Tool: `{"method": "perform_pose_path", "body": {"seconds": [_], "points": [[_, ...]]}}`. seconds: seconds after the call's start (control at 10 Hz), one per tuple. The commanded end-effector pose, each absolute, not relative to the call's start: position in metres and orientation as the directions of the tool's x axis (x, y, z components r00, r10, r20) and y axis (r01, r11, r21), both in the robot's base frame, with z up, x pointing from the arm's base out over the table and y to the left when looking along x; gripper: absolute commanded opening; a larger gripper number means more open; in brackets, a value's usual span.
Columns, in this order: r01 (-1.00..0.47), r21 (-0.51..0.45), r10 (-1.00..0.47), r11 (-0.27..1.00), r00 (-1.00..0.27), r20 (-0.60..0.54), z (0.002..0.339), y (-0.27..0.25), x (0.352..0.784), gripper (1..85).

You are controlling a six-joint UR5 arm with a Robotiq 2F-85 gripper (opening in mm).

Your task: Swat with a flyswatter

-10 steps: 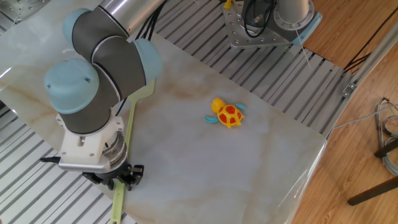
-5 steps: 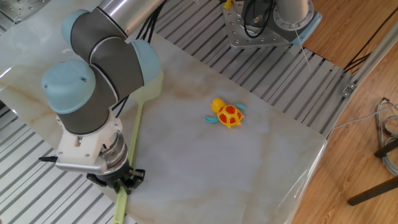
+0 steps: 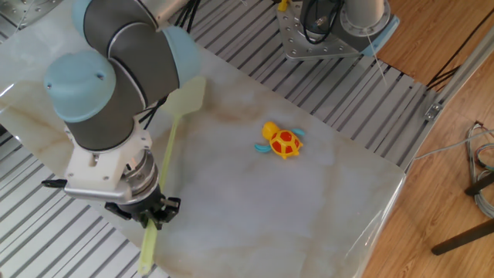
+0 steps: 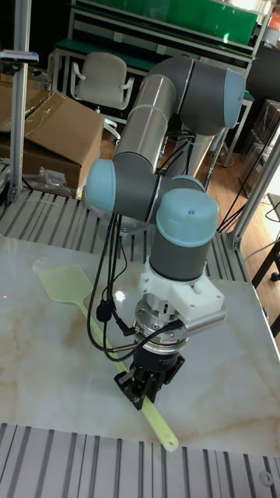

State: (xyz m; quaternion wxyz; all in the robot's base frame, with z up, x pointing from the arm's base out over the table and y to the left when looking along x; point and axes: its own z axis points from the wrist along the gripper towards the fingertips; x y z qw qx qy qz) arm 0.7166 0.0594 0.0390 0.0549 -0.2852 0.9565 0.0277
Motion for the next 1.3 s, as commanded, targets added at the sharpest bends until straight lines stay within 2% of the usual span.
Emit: {"method": "perform_pose_path", "body": {"seconds": [0.0,0.2,0.4,0.6,0.7,0.9,1.2], "points": [[-0.569,-0.016,-0.566,0.822,-0.815,-0.12,0.04,0.051,0.722,1.3],[-0.612,0.001,-0.597,0.791,-0.772,-0.218,0.034,0.071,0.743,1.3],[-0.629,-0.005,-0.608,0.777,-0.749,-0.263,0.024,0.086,0.759,1.3],[-0.63,-0.004,-0.602,0.776,-0.739,-0.304,0.029,0.097,0.768,1.3],[-0.607,0.014,-0.584,0.795,-0.771,-0.252,0.032,0.09,0.753,1.3],[-0.559,-0.021,-0.559,0.829,-0.824,-0.098,0.05,0.06,0.717,1.3],[-0.543,-0.038,-0.544,0.839,-0.839,-0.006,0.07,0.05,0.689,1.3]]}}
